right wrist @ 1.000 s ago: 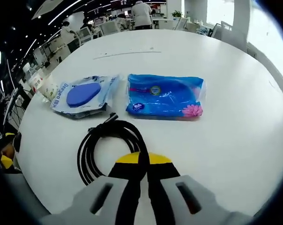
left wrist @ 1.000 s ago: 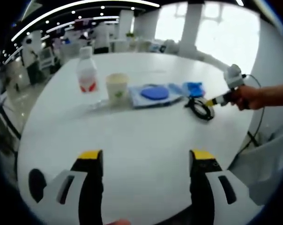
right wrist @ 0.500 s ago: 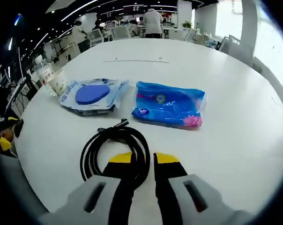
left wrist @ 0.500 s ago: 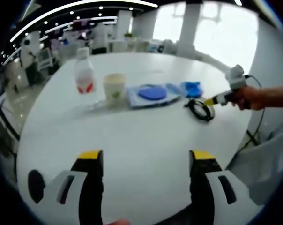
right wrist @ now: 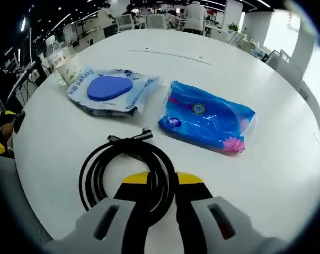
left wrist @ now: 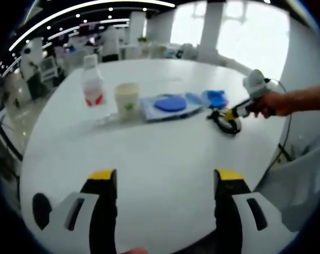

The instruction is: Arrange the tabletop items into an orderly group along one side of the table until the central work area is clear of visible clutter.

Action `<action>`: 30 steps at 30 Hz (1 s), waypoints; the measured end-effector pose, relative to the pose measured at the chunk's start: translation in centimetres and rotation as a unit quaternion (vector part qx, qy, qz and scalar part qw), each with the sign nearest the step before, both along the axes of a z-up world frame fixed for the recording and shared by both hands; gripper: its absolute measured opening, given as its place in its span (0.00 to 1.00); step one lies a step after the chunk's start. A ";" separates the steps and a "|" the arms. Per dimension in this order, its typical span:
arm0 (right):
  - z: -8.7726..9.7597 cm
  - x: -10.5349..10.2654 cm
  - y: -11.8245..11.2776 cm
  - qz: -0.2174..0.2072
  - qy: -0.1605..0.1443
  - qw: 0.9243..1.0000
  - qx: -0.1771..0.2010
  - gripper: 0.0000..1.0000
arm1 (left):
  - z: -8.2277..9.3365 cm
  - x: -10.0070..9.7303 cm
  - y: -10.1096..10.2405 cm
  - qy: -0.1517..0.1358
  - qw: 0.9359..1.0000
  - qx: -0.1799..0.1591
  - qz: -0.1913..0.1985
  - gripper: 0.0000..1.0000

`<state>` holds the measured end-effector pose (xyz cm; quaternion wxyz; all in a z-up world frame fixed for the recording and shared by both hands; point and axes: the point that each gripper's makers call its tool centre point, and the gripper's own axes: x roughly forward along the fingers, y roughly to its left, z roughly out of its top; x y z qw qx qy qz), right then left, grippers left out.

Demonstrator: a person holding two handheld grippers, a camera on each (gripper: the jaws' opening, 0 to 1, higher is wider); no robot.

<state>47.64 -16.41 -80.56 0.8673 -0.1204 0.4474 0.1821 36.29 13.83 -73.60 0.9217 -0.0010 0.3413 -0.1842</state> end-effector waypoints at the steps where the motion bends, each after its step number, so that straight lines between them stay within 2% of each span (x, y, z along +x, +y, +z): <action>1: 0.0 0.0 0.0 -0.009 -0.004 1.000 0.001 0.14 | 0.1 0.1 0.1 -0.002 1.000 -0.002 0.003 0.70; 3: 0.0 -0.2 -0.1 -0.030 -0.004 1.000 0.008 0.11 | 0.1 0.1 0.1 -0.002 1.000 -0.003 0.005 0.69; 4: -0.1 -0.1 -0.3 -0.055 -0.006 0.998 0.018 0.11 | 0.1 0.1 0.1 -0.002 1.000 -0.002 0.006 0.69; 8: -0.1 -0.1 -0.5 -0.092 -0.009 0.995 0.021 0.11 | 0.1 0.1 0.0 -0.002 1.000 -0.002 0.004 0.69; 12: -0.2 -0.1 -0.6 -0.151 -0.005 0.988 0.040 0.10 | 0.1 0.2 -0.2 -0.003 1.000 -0.002 0.001 0.69; 18: 1.3 -2.0 0.9 -0.163 -0.009 0.986 0.035 0.10 | 0.3 0.1 -0.4 -0.007 1.000 0.001 -0.005 0.69; 30: 2.6 -4.0 1.2 -0.190 -0.007 0.981 0.043 0.10 | 0.6 -0.1 -0.7 -0.011 1.000 -0.004 -0.009 0.69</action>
